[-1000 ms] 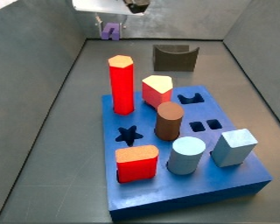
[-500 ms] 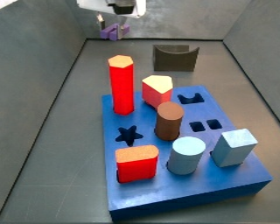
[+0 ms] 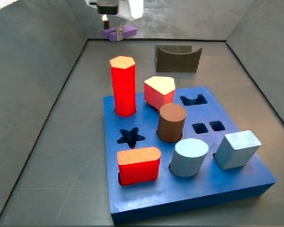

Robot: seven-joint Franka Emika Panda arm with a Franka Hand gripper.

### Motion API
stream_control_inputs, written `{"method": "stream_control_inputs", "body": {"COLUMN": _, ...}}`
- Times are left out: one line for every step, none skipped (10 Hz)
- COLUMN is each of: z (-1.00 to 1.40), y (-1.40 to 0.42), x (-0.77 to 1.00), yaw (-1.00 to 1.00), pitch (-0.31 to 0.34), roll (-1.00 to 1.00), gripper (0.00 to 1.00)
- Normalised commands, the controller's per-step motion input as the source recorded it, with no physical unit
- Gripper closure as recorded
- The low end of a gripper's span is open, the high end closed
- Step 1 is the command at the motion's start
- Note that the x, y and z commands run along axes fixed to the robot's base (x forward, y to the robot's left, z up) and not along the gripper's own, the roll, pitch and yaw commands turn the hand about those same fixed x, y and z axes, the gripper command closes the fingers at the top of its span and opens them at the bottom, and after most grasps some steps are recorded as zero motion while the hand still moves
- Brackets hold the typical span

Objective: Pick up the double-square object. Move up. Rotate the double-square object. Place the double-square object on the fixture. Regrasp the double-square object. Move to above the board. Insert the double-square object.
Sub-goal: Rotate the double-square object.

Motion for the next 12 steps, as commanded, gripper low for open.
{"method": "stream_control_inputs", "body": {"z": 0.03, "y": 0.02, "x": -0.02, "yaw": -1.00, "pitch": -0.001, "roll": 0.00, "gripper": 1.00}}
{"method": "stream_control_inputs", "body": {"z": 0.03, "y": 0.02, "x": -0.02, "yaw": -1.00, "pitch": -0.001, "roll": 0.00, "gripper": 1.00}}
{"method": "stream_control_inputs", "body": {"z": 0.03, "y": 0.02, "x": -0.02, "yaw": -1.00, "pitch": -0.002, "roll": 0.00, "gripper": 1.00}}
{"method": "stream_control_inputs", "body": {"z": 0.03, "y": 0.02, "x": -0.02, "yaw": -1.00, "pitch": -0.002, "roll": 0.00, "gripper": 1.00}}
{"method": "stream_control_inputs", "body": {"z": 0.03, "y": 0.02, "x": -0.02, "yaw": -1.00, "pitch": -0.002, "roll": 0.00, "gripper": 1.00}}
{"method": "stream_control_inputs", "body": {"z": 0.03, "y": 0.01, "x": -0.02, "yaw": -1.00, "pitch": -0.002, "roll": 0.00, "gripper": 1.00}}
{"method": "stream_control_inputs", "body": {"z": 0.03, "y": 0.01, "x": -0.02, "yaw": -1.00, "pitch": -0.002, "roll": 0.00, "gripper": 1.00}}
{"method": "stream_control_inputs", "body": {"z": 0.03, "y": 0.01, "x": -0.02, "yaw": -1.00, "pitch": -0.002, "roll": 0.00, "gripper": 1.00}}
{"method": "stream_control_inputs", "body": {"z": 0.03, "y": 0.01, "x": -0.02, "yaw": -1.00, "pitch": -0.002, "roll": 0.00, "gripper": 1.00}}
{"method": "stream_control_inputs", "body": {"z": 0.03, "y": 0.01, "x": -0.02, "yaw": -1.00, "pitch": -0.002, "roll": 0.00, "gripper": 1.00}}
{"method": "stream_control_inputs", "body": {"z": 0.03, "y": 0.01, "x": -0.02, "yaw": -1.00, "pitch": -0.002, "roll": 0.00, "gripper": 1.00}}
{"method": "stream_control_inputs", "body": {"z": 0.03, "y": 0.01, "x": -0.02, "yaw": -1.00, "pitch": -0.003, "roll": 0.00, "gripper": 1.00}}
